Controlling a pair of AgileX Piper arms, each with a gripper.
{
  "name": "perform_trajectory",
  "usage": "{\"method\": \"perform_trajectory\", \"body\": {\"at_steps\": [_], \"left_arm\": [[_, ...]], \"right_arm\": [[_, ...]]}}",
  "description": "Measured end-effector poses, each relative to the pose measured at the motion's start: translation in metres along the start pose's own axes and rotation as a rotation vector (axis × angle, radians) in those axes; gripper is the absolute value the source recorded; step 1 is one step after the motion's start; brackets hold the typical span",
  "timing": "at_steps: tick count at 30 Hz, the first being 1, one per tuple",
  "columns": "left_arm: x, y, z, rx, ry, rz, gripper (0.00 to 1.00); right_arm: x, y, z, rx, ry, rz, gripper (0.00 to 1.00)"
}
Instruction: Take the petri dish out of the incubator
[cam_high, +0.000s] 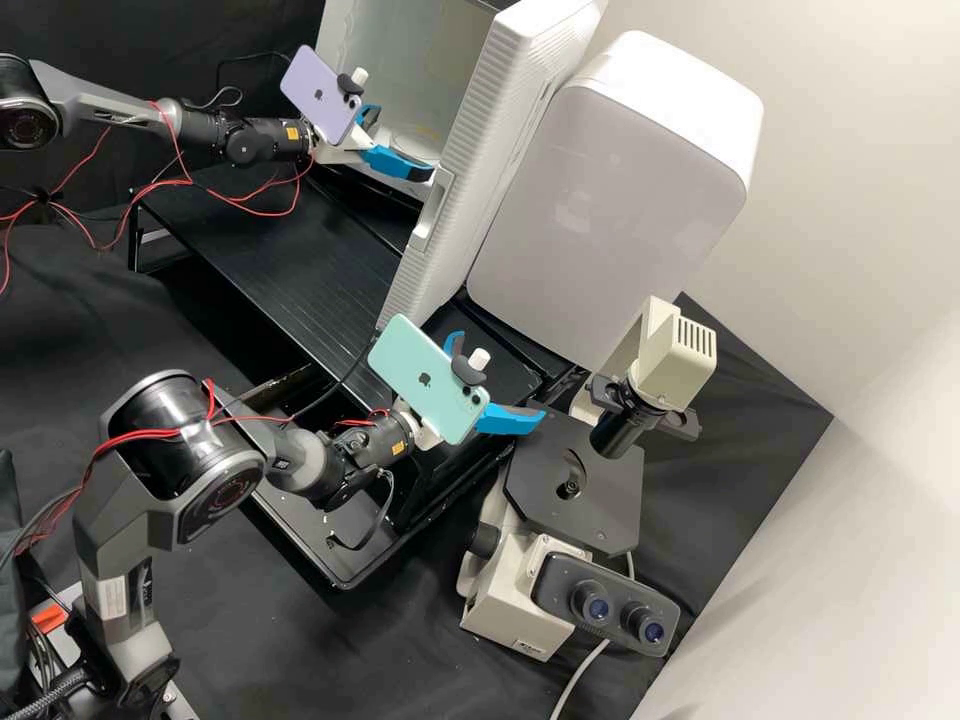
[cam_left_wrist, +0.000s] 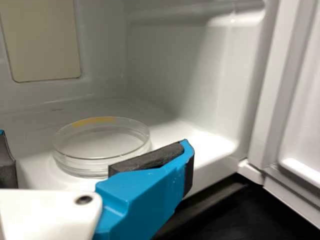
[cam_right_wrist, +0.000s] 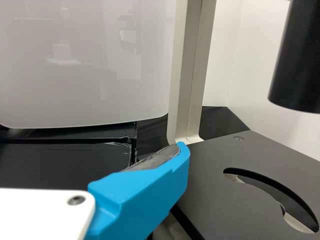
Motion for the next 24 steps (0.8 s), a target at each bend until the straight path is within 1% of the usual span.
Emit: {"method": "perform_trajectory", "body": {"at_steps": [2, 3, 4, 5, 7, 8, 9, 10, 11, 12, 14, 15, 17, 18, 19, 24], "left_arm": [[0.002, 0.0, -0.001, -0.001, 0.013, -0.005, 1.0], [0.003, -0.001, -0.002, -0.013, 0.022, -0.01, 1.0], [0.004, -0.002, -0.002, -0.014, 0.03, -0.014, 1.0], [0.005, -0.001, -0.002, -0.001, 0.037, -0.011, 1.0], [0.006, -0.003, -0.002, 0.004, 0.052, -0.019, 1.0], [0.007, -0.002, -0.001, -0.007, 0.06, -0.02, 1.0], [0.007, -0.001, -0.001, -0.004, 0.069, -0.021, 1.0], [0.008, -0.001, 0.001, 0.017, 0.076, -0.024, 1.0], [0.008, -0.001, 0.002, 0.023, 0.08, -0.028, 1.0], [0.008, 0.0, 0.005, 0.015, 0.084, -0.028, 1.0], [0.008, 0.001, 0.006, 0.031, 0.091, -0.032, 1.0], [0.008, 0.002, 0.007, 0.046, 0.093, -0.033, 1.0], [0.009, 0.003, 0.008, 0.057, 0.097, -0.036, 1.0], [0.01, 0.002, 0.008, 0.052, 0.1, -0.041, 1.0], [0.011, 0.001, 0.008, 0.055, 0.102, -0.044, 1.0], [0.012, 0.0, 0.008, 0.019, 0.111, -0.054, 1.0]], "right_arm": [[0.0, 0.0, 0.0, 0.0, 0.0, 0.0, 1.0], [0.0, 0.0, 0.0, 0.0, 0.0, 0.0, 1.0], [0.0, 0.0, 0.0, 0.0, 0.0, 0.0, 1.0], [0.0, 0.0, 0.0, 0.0, 0.0, 0.0, 1.0], [0.0, 0.0, 0.0, 0.0, 0.0, 0.0, 1.0], [0.0, 0.0, 0.0, 0.0, 0.0, 0.0, 1.0], [0.0, 0.0, 0.0, 0.0, 0.0, 0.0, 1.0], [0.0, 0.0, 0.0, 0.0, 0.0, 0.0, 1.0], [0.0, 0.0, 0.0, 0.0, 0.0, 0.0, 1.0], [0.0, 0.0, 0.0, 0.0, 0.0, 0.0, 1.0], [0.0, 0.0, 0.0, 0.0, 0.0, 0.0, 1.0], [0.0, 0.0, 0.0, 0.0, 0.0, 0.0, 1.0], [0.0, 0.0, 0.0, 0.0, 0.0, 0.0, 1.0], [0.0, 0.0, 0.0, 0.0, 0.0, 0.0, 1.0], [0.0, 0.0, 0.0, 0.0, 0.0, 0.0, 1.0], [0.0, 0.0, 0.0, 0.0, 0.0, 0.0, 1.0]]}}
